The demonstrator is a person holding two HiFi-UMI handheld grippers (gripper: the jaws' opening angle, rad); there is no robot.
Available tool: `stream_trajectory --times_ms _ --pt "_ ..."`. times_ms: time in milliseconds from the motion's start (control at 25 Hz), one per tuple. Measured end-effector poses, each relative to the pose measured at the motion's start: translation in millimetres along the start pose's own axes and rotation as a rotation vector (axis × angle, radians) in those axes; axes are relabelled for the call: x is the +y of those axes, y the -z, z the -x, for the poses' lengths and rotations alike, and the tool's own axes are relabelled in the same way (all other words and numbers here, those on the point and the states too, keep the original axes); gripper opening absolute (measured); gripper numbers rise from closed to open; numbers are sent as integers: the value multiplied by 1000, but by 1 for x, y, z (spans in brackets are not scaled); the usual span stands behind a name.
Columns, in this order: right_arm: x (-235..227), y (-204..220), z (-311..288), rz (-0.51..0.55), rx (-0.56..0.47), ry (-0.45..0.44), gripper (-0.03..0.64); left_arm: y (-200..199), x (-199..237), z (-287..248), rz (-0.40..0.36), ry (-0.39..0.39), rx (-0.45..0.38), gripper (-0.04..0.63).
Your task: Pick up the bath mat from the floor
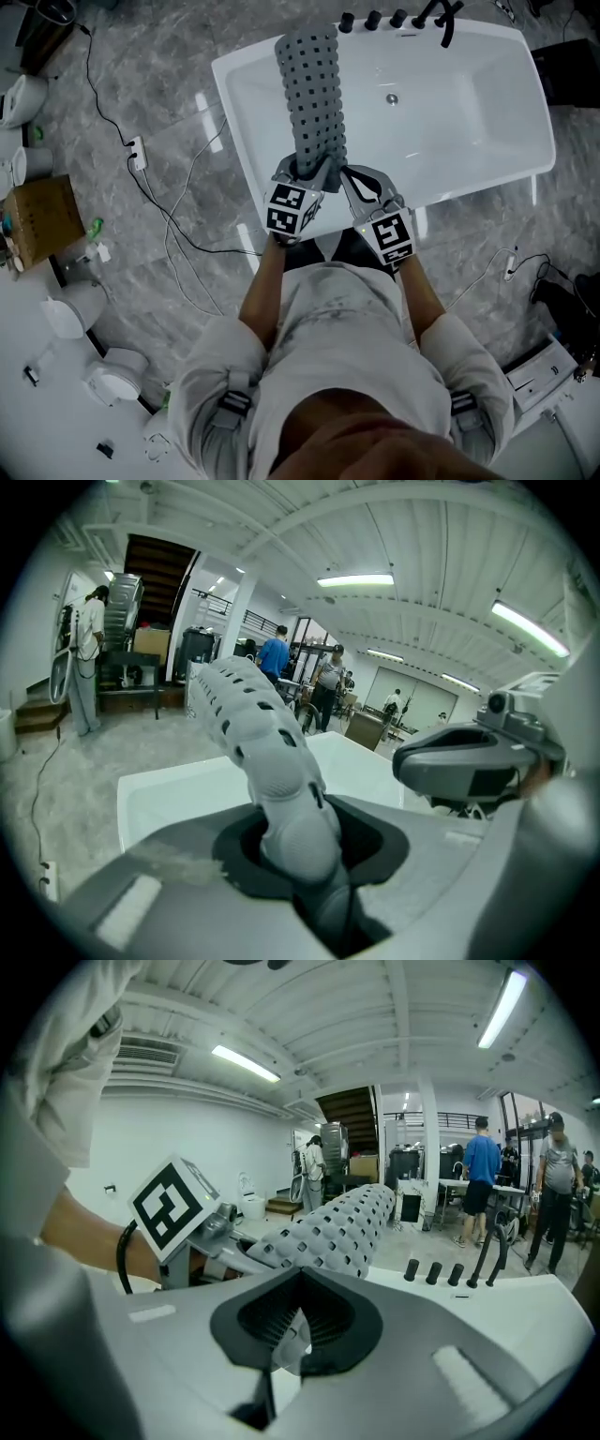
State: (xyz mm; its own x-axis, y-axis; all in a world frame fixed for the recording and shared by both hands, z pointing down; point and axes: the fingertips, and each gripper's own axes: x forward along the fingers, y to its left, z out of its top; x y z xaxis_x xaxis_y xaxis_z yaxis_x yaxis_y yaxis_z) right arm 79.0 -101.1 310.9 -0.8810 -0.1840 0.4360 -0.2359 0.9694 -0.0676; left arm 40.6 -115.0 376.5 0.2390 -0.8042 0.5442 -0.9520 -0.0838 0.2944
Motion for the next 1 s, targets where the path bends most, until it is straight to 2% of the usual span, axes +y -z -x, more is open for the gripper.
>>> stream_trajectory --times_ms 400,1000 --pt "9 -51 25 38 -80 22 2 -38 -19 47 -52 10 -62 109" --pt "15 -116 57 99 -186 65 2 -106 -25 118 -135 -18 -180 108"
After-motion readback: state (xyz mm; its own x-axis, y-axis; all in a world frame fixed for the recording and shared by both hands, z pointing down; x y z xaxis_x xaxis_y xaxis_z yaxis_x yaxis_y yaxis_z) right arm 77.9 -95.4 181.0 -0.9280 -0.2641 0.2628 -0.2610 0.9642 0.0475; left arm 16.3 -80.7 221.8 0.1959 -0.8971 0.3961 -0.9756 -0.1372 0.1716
